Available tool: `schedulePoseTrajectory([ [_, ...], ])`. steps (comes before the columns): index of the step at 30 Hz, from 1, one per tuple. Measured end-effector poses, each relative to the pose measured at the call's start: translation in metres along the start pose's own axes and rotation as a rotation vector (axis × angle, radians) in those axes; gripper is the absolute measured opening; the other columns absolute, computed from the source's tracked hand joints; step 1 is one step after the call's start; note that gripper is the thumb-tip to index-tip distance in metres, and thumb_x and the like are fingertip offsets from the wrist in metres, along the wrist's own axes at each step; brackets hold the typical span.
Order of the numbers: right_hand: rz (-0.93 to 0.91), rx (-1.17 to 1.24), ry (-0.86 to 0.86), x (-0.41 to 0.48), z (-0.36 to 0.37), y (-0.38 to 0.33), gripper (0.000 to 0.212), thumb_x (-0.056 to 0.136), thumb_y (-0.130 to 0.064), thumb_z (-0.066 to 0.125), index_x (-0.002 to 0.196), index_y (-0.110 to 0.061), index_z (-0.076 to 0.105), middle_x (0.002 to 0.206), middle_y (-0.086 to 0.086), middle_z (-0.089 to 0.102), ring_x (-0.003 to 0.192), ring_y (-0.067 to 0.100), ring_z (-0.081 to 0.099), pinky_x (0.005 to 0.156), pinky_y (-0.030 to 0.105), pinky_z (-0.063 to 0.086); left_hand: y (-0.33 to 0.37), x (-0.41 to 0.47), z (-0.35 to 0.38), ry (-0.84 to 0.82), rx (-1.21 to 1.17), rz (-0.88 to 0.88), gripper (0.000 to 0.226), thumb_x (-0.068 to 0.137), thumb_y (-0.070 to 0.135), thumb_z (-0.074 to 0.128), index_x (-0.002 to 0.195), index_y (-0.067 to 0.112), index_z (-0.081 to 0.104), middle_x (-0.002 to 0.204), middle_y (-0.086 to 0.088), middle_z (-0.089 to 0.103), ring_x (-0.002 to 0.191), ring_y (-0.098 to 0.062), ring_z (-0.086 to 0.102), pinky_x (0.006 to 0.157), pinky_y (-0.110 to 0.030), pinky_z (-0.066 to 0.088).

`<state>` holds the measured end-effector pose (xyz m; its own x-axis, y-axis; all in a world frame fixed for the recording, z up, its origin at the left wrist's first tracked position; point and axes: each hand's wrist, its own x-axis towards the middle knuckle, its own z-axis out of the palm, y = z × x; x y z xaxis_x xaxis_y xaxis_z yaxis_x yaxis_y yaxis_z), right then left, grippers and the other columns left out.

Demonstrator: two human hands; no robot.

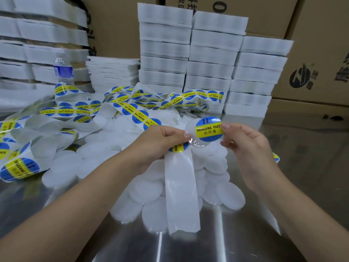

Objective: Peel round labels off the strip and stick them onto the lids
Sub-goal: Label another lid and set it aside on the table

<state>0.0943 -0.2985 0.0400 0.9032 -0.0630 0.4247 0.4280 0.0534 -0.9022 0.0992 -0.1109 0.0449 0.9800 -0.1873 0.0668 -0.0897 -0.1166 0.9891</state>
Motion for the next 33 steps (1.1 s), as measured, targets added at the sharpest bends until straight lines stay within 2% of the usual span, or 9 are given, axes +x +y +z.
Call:
schedulePoseTrajectory([
  [7,0.066,-0.096,0.029,-0.0019,0.0029,0.0034,0.008,0.074,-0.032,0.073,0.065,-0.031,0.074,0.053,-0.016,0.05,0.063,0.01,0.041,0.068,0.024,0.037,-0.0006,0.0003,-0.0006,-0.005,0.03,0.002,0.02,0.086,0.028,0.066,0.069,0.026,0.077,0.067,0.009,0.069,0.056,0.0,0.057,0.052,-0.011,0.044],
  [9,0.067,-0.107,0.032,-0.0025,0.0035,0.003,0.013,0.077,-0.029,0.069,0.065,-0.031,0.074,0.053,-0.016,0.049,0.064,0.011,0.04,0.068,0.025,0.037,-0.0009,0.0008,-0.0004,-0.006,0.027,0.003,0.018,0.086,0.028,0.066,0.071,0.025,0.077,0.066,0.01,0.069,0.054,0.0,0.056,0.05,-0.01,0.043],
  [13,0.078,-0.125,0.036,-0.0038,0.0048,0.0015,0.01,0.072,-0.034,0.069,0.064,-0.029,0.074,0.053,-0.014,0.047,0.063,0.011,0.04,0.068,0.026,0.036,-0.0021,0.0019,-0.0002,-0.003,0.025,0.006,0.014,0.085,0.029,0.066,0.079,0.022,0.076,0.067,0.01,0.069,0.054,0.001,0.057,0.048,-0.01,0.042],
  [24,0.077,-0.159,0.048,-0.0046,0.0047,0.0008,0.012,0.068,-0.038,0.069,0.064,-0.029,0.075,0.051,-0.017,0.052,0.055,0.001,0.043,0.066,0.022,0.038,-0.003,0.0037,0.001,0.032,0.046,0.035,0.019,0.085,0.03,0.066,0.069,0.027,0.076,0.068,0.01,0.07,0.058,-0.001,0.056,0.055,-0.013,0.042],
  [30,0.08,-0.177,0.105,-0.0042,0.0033,0.0022,0.018,0.063,-0.042,0.07,0.066,-0.026,0.077,0.05,-0.014,0.049,0.051,0.002,0.042,0.065,0.026,0.039,-0.0045,0.0037,0.0008,0.066,0.053,0.089,0.021,0.086,0.024,0.066,0.067,0.025,0.076,0.064,0.01,0.07,0.054,0.003,0.057,0.049,-0.006,0.04],
  [33,0.086,-0.168,0.167,-0.0013,0.0008,0.002,0.014,0.068,-0.037,0.071,0.064,-0.025,0.076,0.049,-0.013,0.047,0.05,0.004,0.041,0.063,0.026,0.039,-0.0039,0.0031,0.0007,0.084,0.059,0.115,0.029,0.086,0.022,0.065,0.059,0.027,0.075,0.058,0.012,0.067,0.05,0.004,0.054,0.046,-0.005,0.037],
])
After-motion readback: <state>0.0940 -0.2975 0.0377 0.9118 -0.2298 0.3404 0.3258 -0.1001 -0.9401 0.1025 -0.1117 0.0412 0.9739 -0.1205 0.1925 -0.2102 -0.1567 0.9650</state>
